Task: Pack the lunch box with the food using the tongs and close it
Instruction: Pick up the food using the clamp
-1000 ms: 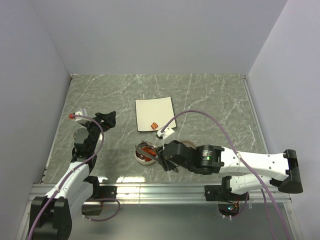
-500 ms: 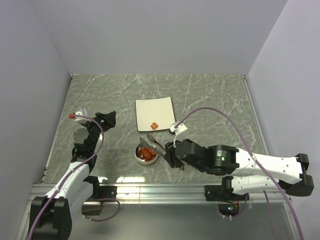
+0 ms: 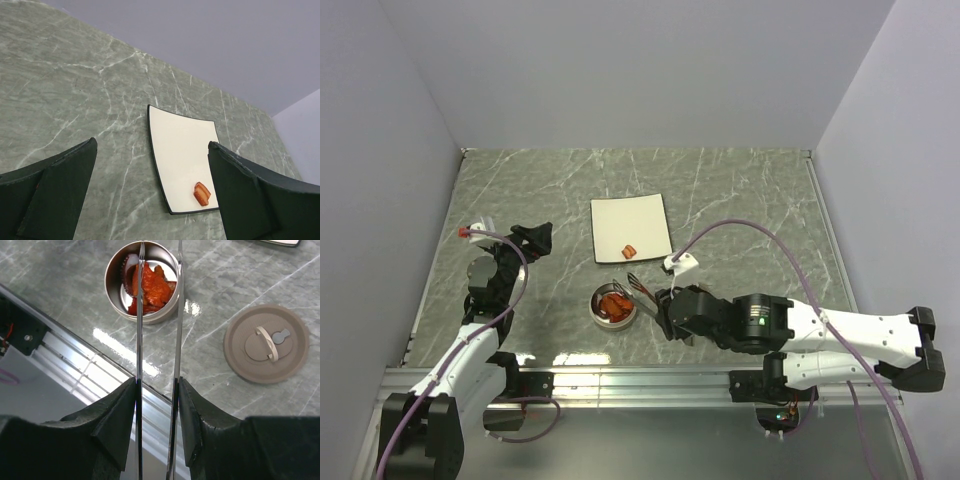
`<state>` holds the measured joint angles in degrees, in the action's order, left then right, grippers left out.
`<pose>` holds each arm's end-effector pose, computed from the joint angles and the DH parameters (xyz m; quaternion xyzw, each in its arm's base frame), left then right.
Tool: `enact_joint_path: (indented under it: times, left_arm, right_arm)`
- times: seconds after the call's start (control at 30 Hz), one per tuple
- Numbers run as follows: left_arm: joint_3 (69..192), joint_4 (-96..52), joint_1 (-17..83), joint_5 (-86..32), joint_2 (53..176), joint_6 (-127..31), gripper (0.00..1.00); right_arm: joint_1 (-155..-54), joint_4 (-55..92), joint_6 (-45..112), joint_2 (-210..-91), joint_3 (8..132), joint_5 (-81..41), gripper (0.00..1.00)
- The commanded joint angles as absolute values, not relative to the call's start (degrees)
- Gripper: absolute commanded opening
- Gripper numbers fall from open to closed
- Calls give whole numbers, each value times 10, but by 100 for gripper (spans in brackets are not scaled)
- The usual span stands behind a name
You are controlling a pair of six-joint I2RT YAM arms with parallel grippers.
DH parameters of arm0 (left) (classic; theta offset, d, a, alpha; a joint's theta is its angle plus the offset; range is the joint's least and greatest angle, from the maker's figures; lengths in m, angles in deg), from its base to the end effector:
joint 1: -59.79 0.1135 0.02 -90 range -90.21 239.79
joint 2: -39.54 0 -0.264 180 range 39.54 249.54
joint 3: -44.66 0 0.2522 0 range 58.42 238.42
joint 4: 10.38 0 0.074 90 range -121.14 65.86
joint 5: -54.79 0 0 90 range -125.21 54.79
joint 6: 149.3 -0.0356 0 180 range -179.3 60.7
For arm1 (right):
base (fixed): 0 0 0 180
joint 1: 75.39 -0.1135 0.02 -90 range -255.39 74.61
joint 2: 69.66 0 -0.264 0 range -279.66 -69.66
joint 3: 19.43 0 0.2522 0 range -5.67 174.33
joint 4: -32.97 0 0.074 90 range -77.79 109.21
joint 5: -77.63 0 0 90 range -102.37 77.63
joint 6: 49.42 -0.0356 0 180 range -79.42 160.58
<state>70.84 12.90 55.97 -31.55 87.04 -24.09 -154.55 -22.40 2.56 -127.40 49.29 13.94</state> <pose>0.1855 -0.0147 0.2202 -0.1658 0.6749 -0.2610 0.6700 0.0536 0.1958 0.3107 -0.2328 0.8714 0.2128 0.3758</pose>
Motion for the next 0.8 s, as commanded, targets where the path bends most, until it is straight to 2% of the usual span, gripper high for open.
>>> enact_joint_path:
  times: [0.0,0.17,0.33,0.77]
  left_arm:
    - [711,151,562,-306,868,-235,99]
    - [711,152,563,-306,871,-237,100]
    - [713,155,563,-307,878,-237,99]
    - [717,157,562,-316,891,-238,100]
  right_arm:
    - [-1543,-220,24,-1291,515,175,46]
    - [-1499,-196,55,-1293,524,176,46]
    - [-1408,-147,103,-1298,509,132,46]
    - [-1305,-36,184,-1426,521,41,47]
